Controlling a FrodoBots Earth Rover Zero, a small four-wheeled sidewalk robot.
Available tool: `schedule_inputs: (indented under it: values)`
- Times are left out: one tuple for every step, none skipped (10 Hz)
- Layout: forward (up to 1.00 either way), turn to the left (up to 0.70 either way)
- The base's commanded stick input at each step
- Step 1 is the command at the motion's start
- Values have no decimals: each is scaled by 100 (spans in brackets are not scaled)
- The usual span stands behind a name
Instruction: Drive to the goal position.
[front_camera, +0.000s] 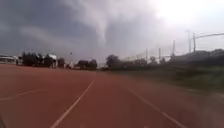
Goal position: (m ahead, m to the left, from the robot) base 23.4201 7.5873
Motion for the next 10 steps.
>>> schedule_inputs:
  values:
    - [70,0]
    - [70,0]
    - [70,0]
    - [70,0]
    - [70,0]
    - [70,0]
    - [70,0]
    - [70,0]
    - [70,0]
    - [70,0]
